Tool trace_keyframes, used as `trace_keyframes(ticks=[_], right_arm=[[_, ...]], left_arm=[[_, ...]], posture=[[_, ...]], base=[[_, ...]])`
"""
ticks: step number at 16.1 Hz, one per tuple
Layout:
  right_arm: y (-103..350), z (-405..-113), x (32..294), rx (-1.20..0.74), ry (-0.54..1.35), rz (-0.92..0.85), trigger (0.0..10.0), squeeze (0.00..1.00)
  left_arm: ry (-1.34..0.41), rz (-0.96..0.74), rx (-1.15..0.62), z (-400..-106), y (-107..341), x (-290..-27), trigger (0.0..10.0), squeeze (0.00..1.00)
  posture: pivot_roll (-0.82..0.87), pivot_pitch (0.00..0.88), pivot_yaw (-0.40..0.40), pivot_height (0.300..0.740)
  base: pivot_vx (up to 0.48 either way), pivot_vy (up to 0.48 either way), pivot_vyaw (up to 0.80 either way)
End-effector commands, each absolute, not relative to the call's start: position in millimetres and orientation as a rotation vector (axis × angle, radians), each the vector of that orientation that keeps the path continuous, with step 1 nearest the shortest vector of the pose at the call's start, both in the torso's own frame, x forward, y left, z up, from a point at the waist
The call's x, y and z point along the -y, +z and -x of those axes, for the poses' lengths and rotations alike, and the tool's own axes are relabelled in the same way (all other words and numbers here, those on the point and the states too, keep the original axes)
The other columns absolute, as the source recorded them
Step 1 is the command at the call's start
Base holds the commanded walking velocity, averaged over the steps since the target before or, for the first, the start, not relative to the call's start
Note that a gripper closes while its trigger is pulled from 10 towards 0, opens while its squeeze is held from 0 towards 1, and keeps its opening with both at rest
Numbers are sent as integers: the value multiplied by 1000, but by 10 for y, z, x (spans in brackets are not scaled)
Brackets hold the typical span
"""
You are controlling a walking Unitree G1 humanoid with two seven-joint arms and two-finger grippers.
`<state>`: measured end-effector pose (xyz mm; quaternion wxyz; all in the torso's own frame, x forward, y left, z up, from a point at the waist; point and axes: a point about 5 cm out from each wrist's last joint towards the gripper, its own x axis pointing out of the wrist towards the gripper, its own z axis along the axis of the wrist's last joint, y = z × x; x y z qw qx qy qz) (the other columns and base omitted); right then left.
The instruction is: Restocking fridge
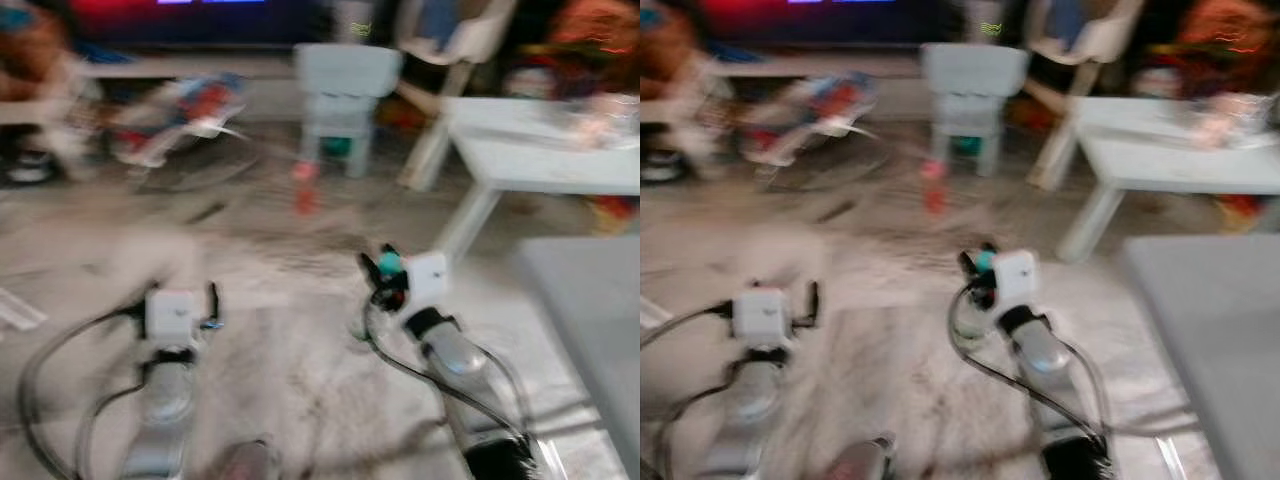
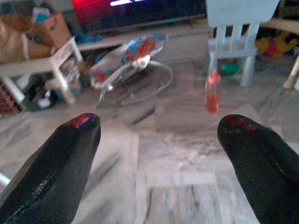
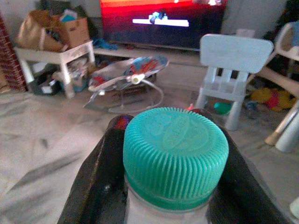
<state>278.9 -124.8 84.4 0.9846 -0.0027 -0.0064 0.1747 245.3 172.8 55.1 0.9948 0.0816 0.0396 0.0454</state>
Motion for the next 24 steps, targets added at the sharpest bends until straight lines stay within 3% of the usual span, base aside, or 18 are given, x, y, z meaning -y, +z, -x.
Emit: trace_keyframes(ticks=[1,4,9,15,19,24], right_arm=[[854,-2794,1301,31,319,10,10000,0],[833,-2789,1379,44,232,8,10000,0],[726,-2744,1473,26,165,42,10000,0],[751,-2750,1547,40,127,53,10000,0],[697,-2609,1738,28,13,46,10000,0],[662,-2625,1752,3,18,48,10000,0]], left_arm=[[90,-181,-88,-2470,549,-1768,10000,0],[-24,-201,-99,-2575,564,-1669,10000,0],[-138,-346,-58,-2702,619,-1544,10000,0],[-93,-308,-96,-2500,494,-1623,10000,0],[139,-239,-115,-2300,444,-1923,10000,0],[89,-243,-153,-2201,379,-1904,10000,0]], posture=[[162,50,-45,740],[129,44,24,740],[119,32,33,740],[154,60,-18,740],[161,40,-35,740],[180,69,-59,740]], base=[[0,0,794],[0,0,794],[0,0,794],[0,0,794],[0,0,791],[0,0,250]])
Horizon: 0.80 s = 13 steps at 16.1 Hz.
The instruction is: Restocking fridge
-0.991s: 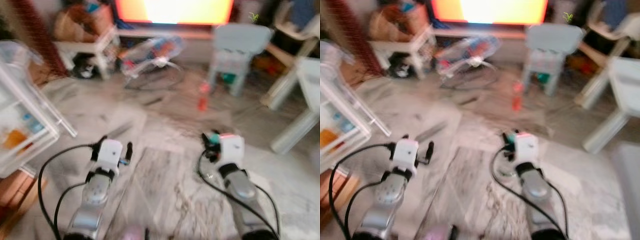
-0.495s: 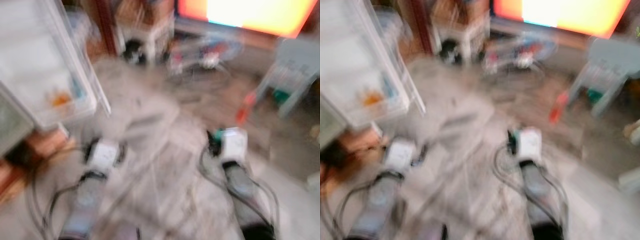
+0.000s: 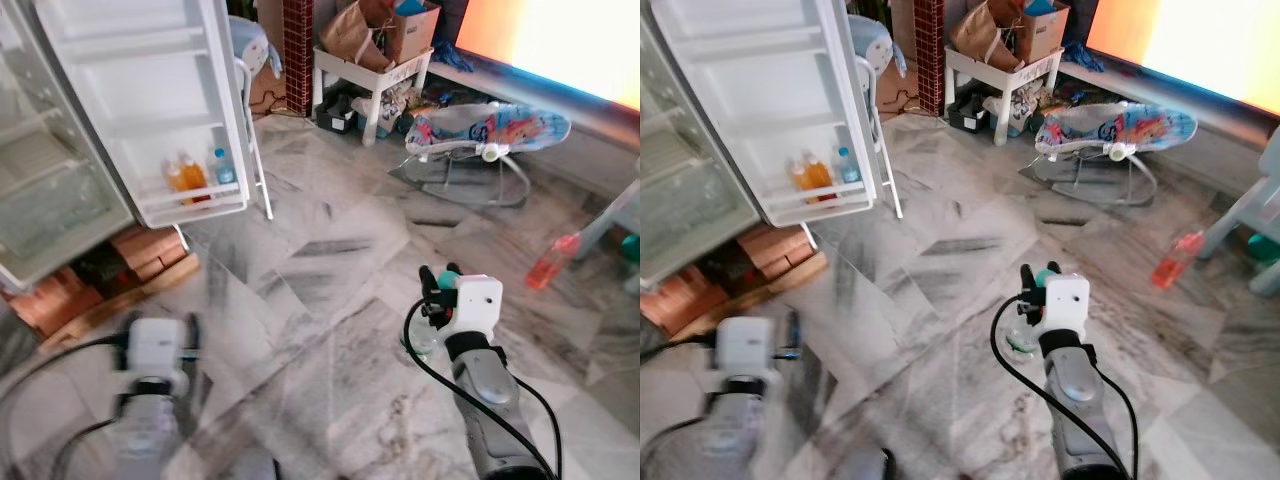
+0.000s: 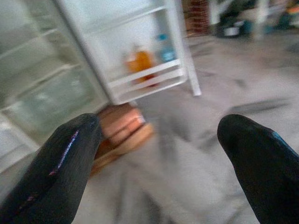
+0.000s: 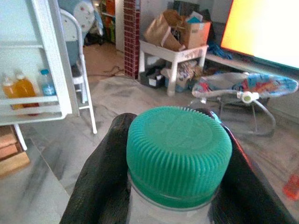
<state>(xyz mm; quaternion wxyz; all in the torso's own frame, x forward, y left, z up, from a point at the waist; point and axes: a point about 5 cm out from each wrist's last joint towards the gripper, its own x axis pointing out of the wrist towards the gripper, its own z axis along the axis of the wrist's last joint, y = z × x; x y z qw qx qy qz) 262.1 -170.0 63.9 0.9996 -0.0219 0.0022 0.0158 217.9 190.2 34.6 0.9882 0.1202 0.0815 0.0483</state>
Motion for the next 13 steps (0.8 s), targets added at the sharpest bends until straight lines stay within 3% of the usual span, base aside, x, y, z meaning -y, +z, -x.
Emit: trace_keyframes(ticks=[1,8,13], right_arm=[[656,-2641,1748,-4,19,44,10000,0],[637,-2615,1799,17,-78,25,10000,0],[645,-2580,1785,18,-94,39,10000,0]], left_arm=[[73,-234,-158,-2203,379,-1869,10000,0],[-81,-254,-137,-2472,438,-1679,10000,0],[-152,-281,-102,-2624,520,-1589,10000,0]], posture=[[183,71,-61,740],[104,38,49,740],[75,54,11,740]], base=[[0,0,0],[0,0,0],[0,0,0]])
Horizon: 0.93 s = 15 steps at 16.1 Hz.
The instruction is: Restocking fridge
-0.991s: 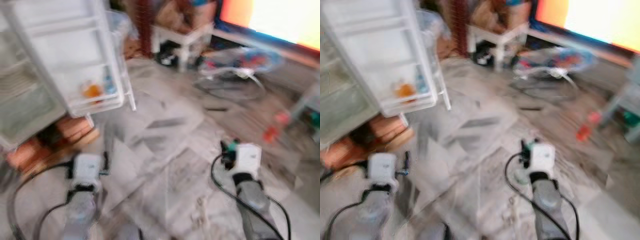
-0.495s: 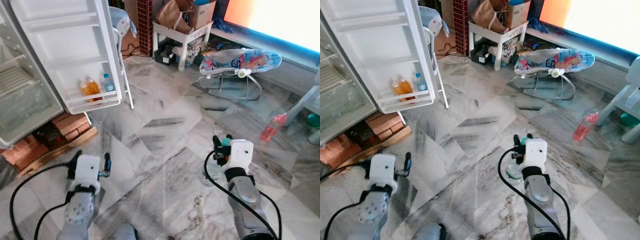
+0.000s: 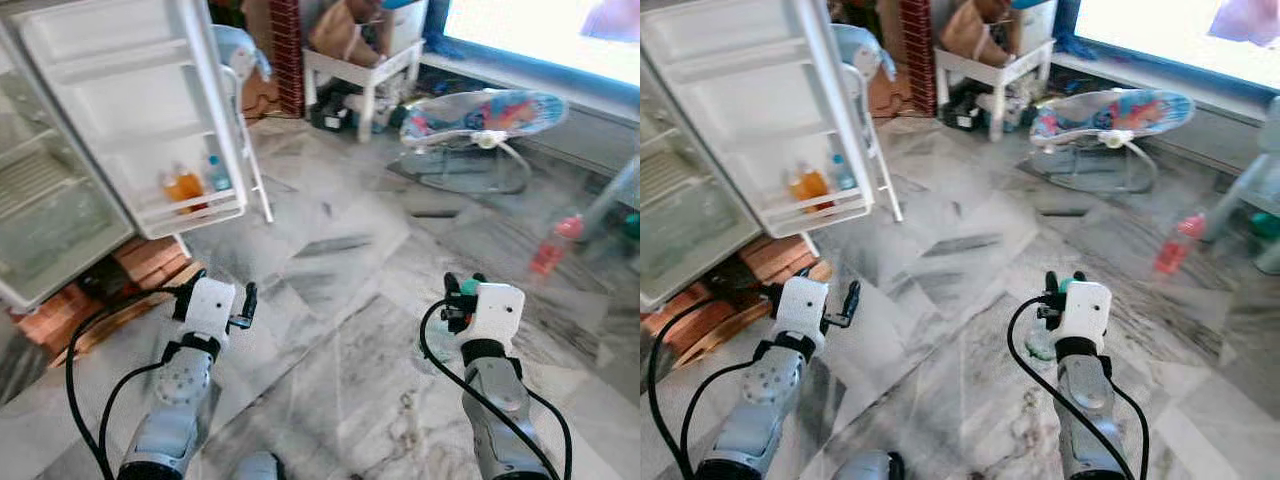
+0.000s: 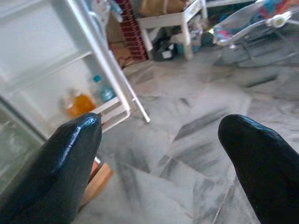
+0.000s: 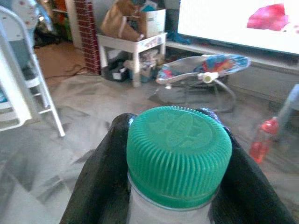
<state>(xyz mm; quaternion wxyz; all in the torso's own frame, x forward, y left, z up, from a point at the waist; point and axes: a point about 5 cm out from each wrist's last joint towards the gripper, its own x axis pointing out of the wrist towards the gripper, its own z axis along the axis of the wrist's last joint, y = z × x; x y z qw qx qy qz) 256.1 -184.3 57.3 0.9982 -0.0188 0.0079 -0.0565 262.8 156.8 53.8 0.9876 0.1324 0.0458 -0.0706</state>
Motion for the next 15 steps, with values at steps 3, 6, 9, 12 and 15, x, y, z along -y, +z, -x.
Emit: trace_keyframes(ticks=[3,6,9,12,15], right_arm=[[675,-2571,1713,27,-40,51,10000,0],[755,-2543,1825,40,-53,52,10000,0],[747,-2495,1886,33,-59,48,10000,0],[758,-2486,1869,22,-41,40,10000,0],[746,-2463,1854,10,-29,34,10000,0]], left_arm=[[-75,-280,-86,-2604,556,-1651,10000,0],[130,-263,-97,-2408,642,-1887,10000,0],[201,-238,-138,-2166,575,-2053,10000,0],[66,-192,-118,-2141,582,-1880,10000,0],[49,-169,-121,-2220,571,-1844,10000,0]], posture=[[86,83,-1,740],[106,104,-21,740],[123,99,-34,740],[116,98,-53,740],[112,105,-72,740]], base=[[0,0,0],[0,0,0],[0,0,0],[0,0,0],[0,0,0]])
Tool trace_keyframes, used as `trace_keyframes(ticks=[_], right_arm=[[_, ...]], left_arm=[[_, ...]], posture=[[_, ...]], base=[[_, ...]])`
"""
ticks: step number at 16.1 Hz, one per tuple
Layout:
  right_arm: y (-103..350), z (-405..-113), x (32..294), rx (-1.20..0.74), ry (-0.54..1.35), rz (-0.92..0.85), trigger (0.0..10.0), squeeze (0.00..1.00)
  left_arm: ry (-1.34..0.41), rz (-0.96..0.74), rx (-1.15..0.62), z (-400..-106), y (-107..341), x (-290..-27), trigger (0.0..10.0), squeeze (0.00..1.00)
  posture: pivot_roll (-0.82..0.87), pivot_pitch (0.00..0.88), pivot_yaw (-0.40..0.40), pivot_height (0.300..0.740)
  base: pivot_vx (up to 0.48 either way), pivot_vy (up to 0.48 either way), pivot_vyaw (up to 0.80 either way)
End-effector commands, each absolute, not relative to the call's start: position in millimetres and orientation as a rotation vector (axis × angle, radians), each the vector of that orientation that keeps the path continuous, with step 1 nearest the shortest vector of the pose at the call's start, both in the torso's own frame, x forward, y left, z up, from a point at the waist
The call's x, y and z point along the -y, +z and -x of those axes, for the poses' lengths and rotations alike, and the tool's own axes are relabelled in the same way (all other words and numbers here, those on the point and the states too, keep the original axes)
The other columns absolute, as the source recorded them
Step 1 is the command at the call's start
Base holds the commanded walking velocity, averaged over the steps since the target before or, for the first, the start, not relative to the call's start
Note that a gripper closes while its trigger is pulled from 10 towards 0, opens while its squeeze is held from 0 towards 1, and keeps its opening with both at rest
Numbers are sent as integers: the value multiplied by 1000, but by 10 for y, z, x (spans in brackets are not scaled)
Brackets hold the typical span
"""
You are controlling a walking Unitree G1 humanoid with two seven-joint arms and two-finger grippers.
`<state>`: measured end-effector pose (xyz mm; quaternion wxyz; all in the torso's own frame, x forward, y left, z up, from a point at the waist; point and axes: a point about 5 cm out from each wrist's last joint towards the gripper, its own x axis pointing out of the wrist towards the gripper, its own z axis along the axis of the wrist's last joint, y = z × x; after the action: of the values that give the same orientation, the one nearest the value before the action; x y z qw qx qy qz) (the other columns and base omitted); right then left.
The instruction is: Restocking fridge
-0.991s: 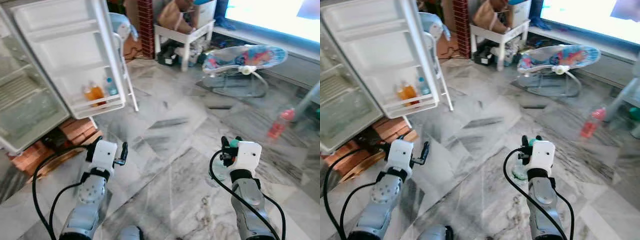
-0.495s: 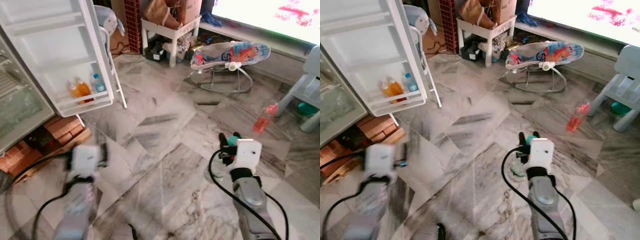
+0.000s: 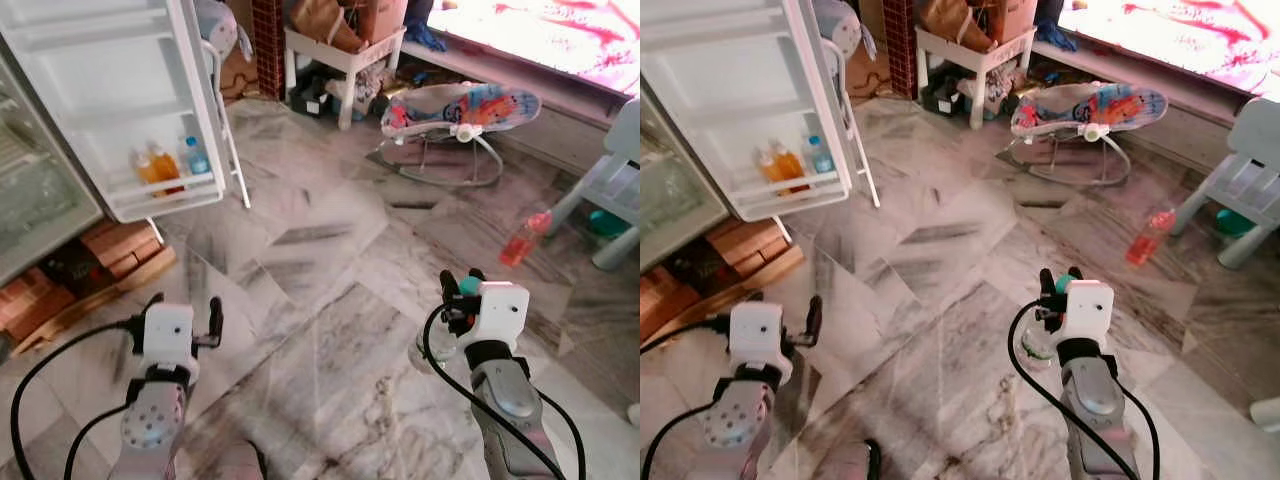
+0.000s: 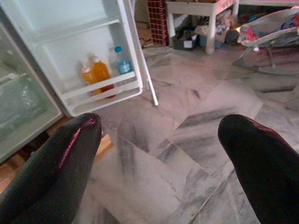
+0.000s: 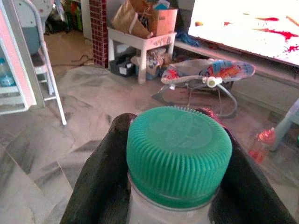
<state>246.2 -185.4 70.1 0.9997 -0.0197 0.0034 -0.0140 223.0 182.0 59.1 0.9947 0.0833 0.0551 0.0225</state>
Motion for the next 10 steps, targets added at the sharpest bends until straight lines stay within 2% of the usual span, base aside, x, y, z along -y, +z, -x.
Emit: trace_keyframes(ticks=[1,6,10], right_arm=[[731,-2471,1850,3,-27,30,10000,0],[823,-2567,1744,32,26,32,10000,0],[839,-2556,1674,37,80,36,10000,0]], left_arm=[[35,-168,-105,-2237,596,-1828,10000,0],[27,-194,-84,-2259,642,-1870,10000,0],[25,-195,-87,-2233,640,-1839,10000,0]], posture=[[116,106,-69,740],[132,119,-75,740],[141,136,-76,740]], base=[[0,0,0],[0,0,0],[0,0,788]])
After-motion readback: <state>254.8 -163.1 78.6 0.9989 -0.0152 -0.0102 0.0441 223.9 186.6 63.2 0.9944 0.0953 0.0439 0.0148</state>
